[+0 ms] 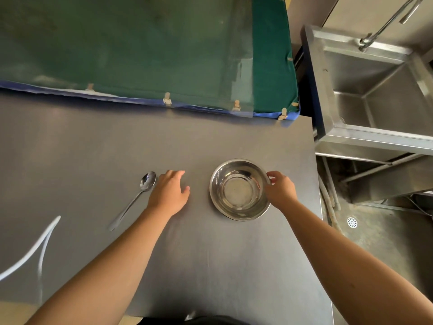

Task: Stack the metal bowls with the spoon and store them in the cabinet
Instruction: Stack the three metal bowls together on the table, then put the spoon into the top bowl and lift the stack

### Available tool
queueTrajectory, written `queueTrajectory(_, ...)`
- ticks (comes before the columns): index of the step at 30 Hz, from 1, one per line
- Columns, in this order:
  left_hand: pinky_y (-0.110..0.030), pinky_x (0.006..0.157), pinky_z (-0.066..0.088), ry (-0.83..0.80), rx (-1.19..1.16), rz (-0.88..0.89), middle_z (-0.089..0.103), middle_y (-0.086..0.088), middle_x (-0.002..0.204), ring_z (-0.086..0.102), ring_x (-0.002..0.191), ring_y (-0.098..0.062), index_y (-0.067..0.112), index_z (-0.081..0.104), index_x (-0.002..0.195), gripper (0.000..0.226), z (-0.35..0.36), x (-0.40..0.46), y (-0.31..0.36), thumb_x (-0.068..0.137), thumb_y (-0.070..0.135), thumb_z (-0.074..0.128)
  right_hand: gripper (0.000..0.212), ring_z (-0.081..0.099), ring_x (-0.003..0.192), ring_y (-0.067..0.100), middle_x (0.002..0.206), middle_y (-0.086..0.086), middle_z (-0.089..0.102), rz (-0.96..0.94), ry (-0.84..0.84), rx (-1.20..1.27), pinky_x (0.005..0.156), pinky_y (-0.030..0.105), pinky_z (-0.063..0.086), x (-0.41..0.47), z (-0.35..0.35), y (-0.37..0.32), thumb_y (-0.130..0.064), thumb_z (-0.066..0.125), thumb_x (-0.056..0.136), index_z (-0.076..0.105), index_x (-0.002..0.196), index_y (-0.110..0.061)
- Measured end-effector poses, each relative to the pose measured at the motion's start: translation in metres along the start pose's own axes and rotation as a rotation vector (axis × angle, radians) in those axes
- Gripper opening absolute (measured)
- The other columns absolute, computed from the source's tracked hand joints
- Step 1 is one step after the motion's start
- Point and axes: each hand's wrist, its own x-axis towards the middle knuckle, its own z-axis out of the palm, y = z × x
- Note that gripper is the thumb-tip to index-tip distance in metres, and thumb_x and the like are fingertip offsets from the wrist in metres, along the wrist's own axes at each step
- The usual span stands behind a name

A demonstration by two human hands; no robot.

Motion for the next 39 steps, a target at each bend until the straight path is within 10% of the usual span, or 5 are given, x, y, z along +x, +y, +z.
queueTrajectory(11, -0.046, 0.075, 0.051, 0.032, 0.277, -0.274, 0.058, -0.014, 0.108, 0.053, 0.106, -0.037, 0.008, 0.065, 0.107, 0.024, -0.026, -0.030, -0.105, 0.091, 0.027, 0.064, 0.039, 0.066, 0.095, 0.026, 0.104, 0.000, 0.067, -0.068, -0.052, -0.021, 0.076, 0.033, 0.054, -0.026, 0.036, -0.019, -0.019, 0.063, 0.093, 0.063, 0.131, -0.017)
queueTrajectory(39, -0.038, 0.054, 0.045, 0.169, 0.347, 0.145, 0.063, -0.014, 0.080, 0.064, 0.070, -0.039, 0.007, 0.068, 0.080, 0.009, -0.065, -0.035, -0.056, 0.087, 0.011, 0.065, 0.052, 0.068, 0.100, 0.031, 0.114, 0.005, 0.069, -0.050, -0.108, -0.009, 0.083, 0.045, 0.061, -0.058, 0.062, -0.031, -0.002, 0.066, 0.085, 0.059, 0.135, -0.015)
